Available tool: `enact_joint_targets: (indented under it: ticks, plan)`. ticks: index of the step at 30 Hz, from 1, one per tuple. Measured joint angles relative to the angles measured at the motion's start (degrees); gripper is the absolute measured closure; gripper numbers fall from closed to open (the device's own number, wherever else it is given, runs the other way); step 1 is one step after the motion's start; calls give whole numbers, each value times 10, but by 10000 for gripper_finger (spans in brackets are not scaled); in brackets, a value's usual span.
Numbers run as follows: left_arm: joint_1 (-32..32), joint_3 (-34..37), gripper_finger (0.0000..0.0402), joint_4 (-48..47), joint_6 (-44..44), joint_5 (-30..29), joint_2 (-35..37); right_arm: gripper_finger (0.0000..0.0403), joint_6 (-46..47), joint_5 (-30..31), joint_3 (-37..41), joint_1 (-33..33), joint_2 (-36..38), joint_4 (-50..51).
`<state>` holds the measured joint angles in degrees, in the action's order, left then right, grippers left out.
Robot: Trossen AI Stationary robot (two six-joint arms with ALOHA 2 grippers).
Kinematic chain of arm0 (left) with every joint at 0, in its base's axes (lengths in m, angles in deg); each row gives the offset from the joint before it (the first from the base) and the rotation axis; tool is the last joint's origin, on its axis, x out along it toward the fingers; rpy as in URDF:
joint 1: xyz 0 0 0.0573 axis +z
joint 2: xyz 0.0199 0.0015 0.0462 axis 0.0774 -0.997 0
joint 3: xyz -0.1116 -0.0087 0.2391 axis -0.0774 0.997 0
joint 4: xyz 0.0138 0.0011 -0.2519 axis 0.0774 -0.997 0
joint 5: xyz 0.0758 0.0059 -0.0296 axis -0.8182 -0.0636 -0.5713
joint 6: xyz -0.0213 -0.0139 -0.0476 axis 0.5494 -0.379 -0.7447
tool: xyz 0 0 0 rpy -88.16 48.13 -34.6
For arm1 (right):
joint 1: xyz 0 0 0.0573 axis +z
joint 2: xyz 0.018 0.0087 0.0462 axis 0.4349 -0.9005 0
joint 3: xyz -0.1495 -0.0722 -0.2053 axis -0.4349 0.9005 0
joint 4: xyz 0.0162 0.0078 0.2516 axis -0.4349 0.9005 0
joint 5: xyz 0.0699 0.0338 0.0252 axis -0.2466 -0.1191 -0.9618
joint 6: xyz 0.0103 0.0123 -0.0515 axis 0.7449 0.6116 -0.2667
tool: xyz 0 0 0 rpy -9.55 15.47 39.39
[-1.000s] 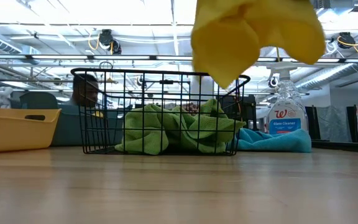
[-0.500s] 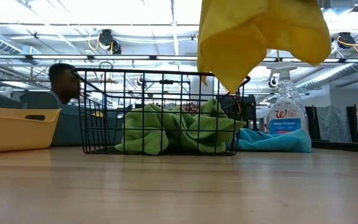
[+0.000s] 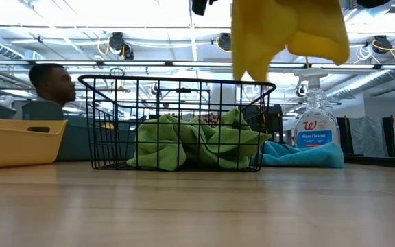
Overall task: Sort microfiber towel by color & place in baskets
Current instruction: Put the yellow microfiber towel into the blue bin
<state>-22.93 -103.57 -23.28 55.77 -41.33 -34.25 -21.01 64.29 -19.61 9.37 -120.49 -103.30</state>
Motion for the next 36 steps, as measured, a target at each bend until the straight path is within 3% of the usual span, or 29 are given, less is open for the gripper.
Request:
enact_joint_targets:
  ticks: [7,19,26,30,36]
  plan:
    - [13,-1,153,15,-10,-18,-13,399,-8,1,0,2,0,-6]
    - [16,-1,111,69,66,-67,-36,399,-9,-9,1,12,0,-48]
    - [19,-1,113,69,121,-61,-54,399,5,-131,1,12,0,-88]
    - [15,-1,165,74,153,-54,-51,399,44,-127,1,13,0,-94]
    - [-7,-1,361,70,175,-41,-38,385,78,-125,0,12,0,-106]
